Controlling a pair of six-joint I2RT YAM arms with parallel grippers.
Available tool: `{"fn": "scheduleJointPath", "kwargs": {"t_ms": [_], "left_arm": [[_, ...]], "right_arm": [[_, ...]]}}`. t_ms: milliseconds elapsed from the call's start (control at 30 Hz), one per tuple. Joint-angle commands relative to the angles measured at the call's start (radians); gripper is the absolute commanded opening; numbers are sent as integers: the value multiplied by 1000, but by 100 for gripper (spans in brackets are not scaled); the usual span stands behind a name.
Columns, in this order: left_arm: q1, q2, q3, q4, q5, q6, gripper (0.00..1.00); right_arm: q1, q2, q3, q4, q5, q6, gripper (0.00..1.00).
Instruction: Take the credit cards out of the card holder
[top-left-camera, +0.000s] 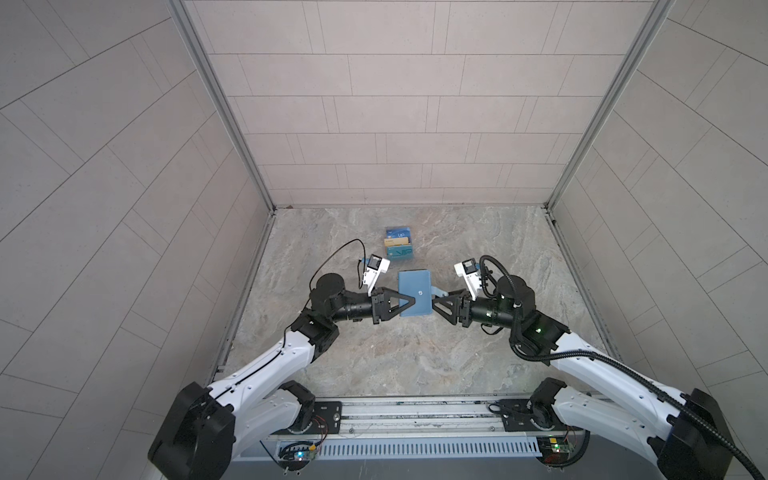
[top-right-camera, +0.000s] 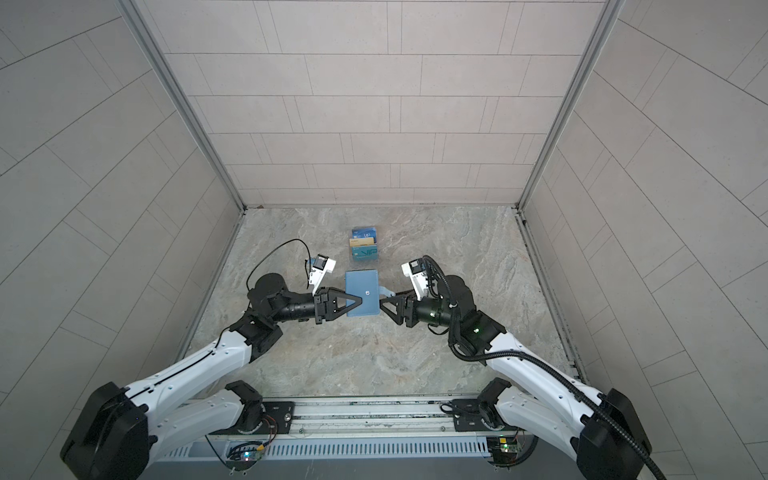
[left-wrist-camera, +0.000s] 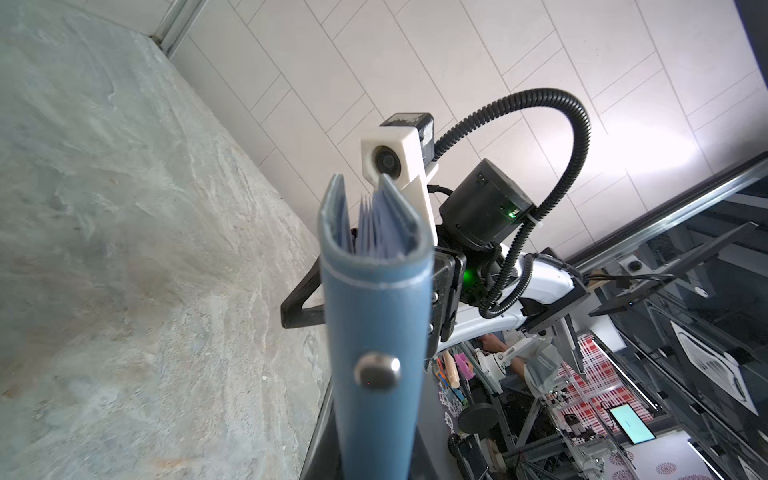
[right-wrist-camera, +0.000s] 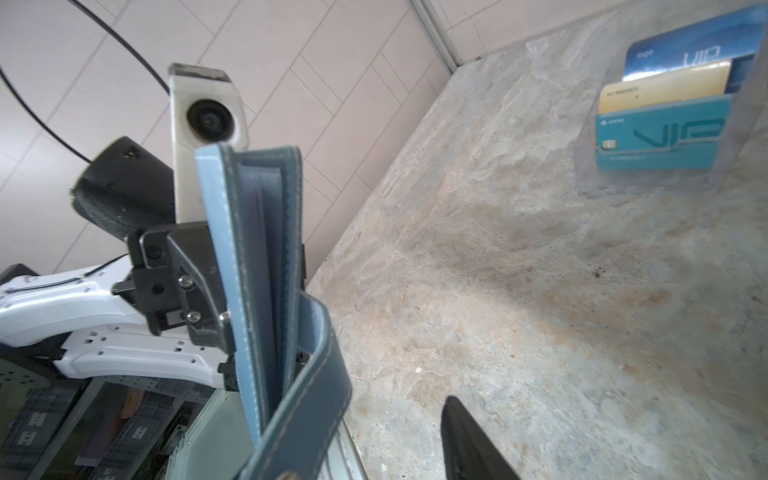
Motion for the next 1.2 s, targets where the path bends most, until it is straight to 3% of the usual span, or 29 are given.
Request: {"fn": "scheduleJointPath", "kwargs": {"t_ms": [0,500,800,1167], "left_arm": [[-9,-15,37,-14,55,38,0],[-10,60,57,-113,48,131,0],[1,98,107,-297,-7,248,0],[76,70,92,-306,-19,230,0]], "right_arm": [[7,-43,26,107,-58,36,53],[5,-31,74,127,-98,60,50],[6,-36,103,60,-80,31,48],[5,-35,114,24,-71,10,46]]}}
